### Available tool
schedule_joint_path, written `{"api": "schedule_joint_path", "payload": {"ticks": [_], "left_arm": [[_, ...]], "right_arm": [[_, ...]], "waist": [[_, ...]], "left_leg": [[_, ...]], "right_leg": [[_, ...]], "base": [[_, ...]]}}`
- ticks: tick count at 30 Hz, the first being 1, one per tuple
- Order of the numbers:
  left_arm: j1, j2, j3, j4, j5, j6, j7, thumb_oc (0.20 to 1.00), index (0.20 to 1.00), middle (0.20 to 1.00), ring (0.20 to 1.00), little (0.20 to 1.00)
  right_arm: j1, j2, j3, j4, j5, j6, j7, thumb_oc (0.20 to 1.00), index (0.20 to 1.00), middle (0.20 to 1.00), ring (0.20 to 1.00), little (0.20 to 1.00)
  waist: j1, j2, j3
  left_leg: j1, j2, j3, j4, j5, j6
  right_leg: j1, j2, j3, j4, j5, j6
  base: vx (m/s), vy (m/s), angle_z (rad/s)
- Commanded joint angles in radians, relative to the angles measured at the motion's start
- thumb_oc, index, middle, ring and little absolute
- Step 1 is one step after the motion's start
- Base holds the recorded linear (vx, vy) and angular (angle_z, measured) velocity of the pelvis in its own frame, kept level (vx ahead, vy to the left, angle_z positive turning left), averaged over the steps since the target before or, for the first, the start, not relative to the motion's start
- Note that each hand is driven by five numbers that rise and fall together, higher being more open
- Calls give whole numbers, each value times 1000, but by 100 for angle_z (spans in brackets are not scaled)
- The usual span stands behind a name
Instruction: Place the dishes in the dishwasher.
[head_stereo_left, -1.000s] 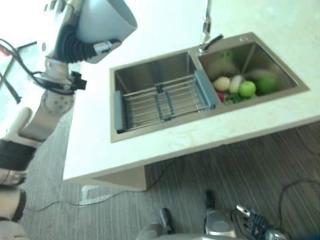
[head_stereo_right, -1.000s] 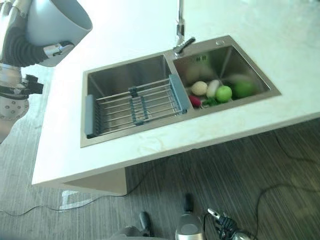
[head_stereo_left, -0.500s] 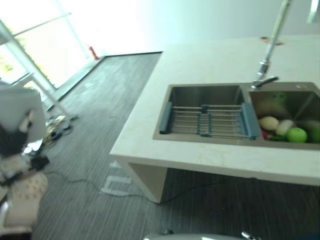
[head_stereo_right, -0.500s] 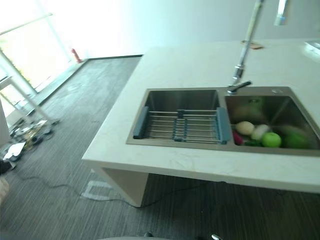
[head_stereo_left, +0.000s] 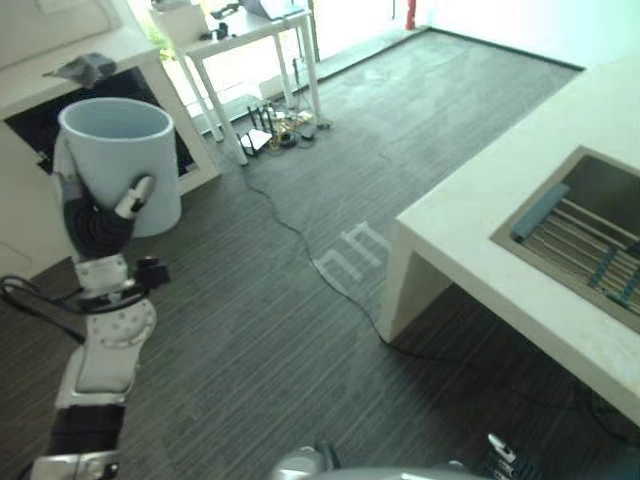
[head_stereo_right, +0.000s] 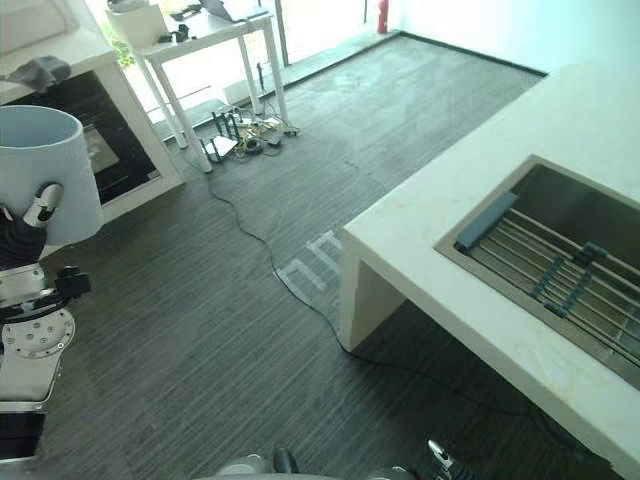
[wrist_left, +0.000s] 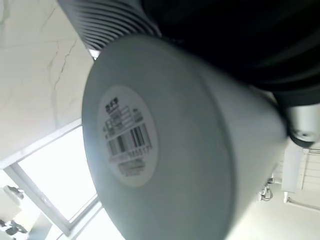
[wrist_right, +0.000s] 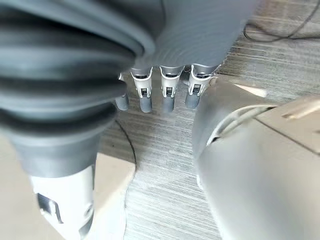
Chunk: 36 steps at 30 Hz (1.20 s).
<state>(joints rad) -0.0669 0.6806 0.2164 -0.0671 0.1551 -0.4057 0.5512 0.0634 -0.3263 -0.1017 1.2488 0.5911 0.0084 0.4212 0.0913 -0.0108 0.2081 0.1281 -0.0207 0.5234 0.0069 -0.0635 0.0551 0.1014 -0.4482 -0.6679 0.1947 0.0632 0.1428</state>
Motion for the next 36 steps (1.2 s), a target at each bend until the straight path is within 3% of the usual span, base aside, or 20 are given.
{"api": "schedule_joint_path", "payload": {"ticks": [1,3,4,6,8,14,22,26,27,30,36], "left_arm": [[-4,16,4,-77,-27,-17,-39,200,200,200,200,200],[-42,13,-41,-84,-12,3,-63,200,200,200,200,200],[-83,11,-93,-76,-26,8,-88,200,200,200,200,200],[-136,3,-163,-59,-72,0,-133,200,200,200,200,200],[-171,-8,-219,-55,-26,7,-129,200,200,200,200,200],[-205,-18,-255,-46,-36,37,-224,200,200,200,200,200],[-120,51,-162,-118,-147,74,-295,200,200,200,200,200],[-115,70,-143,-108,-233,9,-376,200,200,200,200,200],[-108,62,-147,-101,-232,-10,-381,200,200,200,200,200],[-102,49,-147,-102,-221,-37,-406,200,200,200,200,200],[-107,34,-189,-118,-165,-48,-420,200,200,200,200,200]], "right_arm": [[-8,19,60,-11,-39,-83,-30,1000,1000,1000,1000,1000],[-6,25,75,-58,-60,-86,-73,1000,1000,1000,1000,1000],[-5,31,82,-77,-65,-106,-124,1000,1000,1000,1000,1000],[0,32,77,-88,-14,-139,-173,1000,1000,1000,1000,1000],[2,26,63,-107,25,-128,-158,1000,1000,1000,1000,1000],[-10,26,36,-74,180,-50,-71,1000,1000,1000,1000,1000],[-48,10,126,-80,70,-48,-58,1000,1000,1000,1000,1000],[-42,-8,113,-84,127,-56,-67,1000,1000,1000,1000,1000],[-38,-16,110,-84,134,-53,-61,1000,1000,1000,1000,1000],[-24,-15,93,-63,155,-62,-34,1000,1000,1000,1000,1000],[8,20,106,-56,139,-77,29,1000,1000,1000,1000,1000]], "waist": [[-2,93,-26],[-18,99,-21],[-42,98,-16],[-78,89,-12],[-112,83,-5],[-114,56,-18],[-41,44,-8],[-61,50,-3],[-65,52,2],[-76,67,-2],[-91,68,-8]], "left_leg": [[43,43,-121,3,-69,-51],[52,13,-153,-20,-77,-22],[53,-6,-202,-32,-78,-3],[47,-19,-289,-41,-74,13],[36,-24,-356,-57,-38,17],[11,-43,-468,-41,-22,5],[-56,-33,-487,84,-37,-35],[-73,17,-347,108,-28,-70],[-74,31,-350,101,-15,-84],[-35,42,-352,9,9,-85],[24,36,-317,-44,-4,-69]], "right_leg": [[-37,112,-28,71,-77,-4],[-73,78,23,169,-54,13],[-116,89,127,222,-50,22],[-151,181,281,216,-108,8],[-133,278,370,128,-149,-19],[-49,371,508,-59,-158,-35],[20,387,451,-144,-156,-63],[25,371,363,-146,-156,-65],[30,369,364,-143,-159,-63],[18,353,350,-111,-180,-56],[29,321,337,-120,-158,-23]], "base": [[-61,387,40],[-46,378,53],[-41,267,68],[-4,60,161],[-23,-20,267],[93,-131,203],[100,-229,65],[24,41,62],[46,184,94],[41,249,22],[25,111,4]]}}
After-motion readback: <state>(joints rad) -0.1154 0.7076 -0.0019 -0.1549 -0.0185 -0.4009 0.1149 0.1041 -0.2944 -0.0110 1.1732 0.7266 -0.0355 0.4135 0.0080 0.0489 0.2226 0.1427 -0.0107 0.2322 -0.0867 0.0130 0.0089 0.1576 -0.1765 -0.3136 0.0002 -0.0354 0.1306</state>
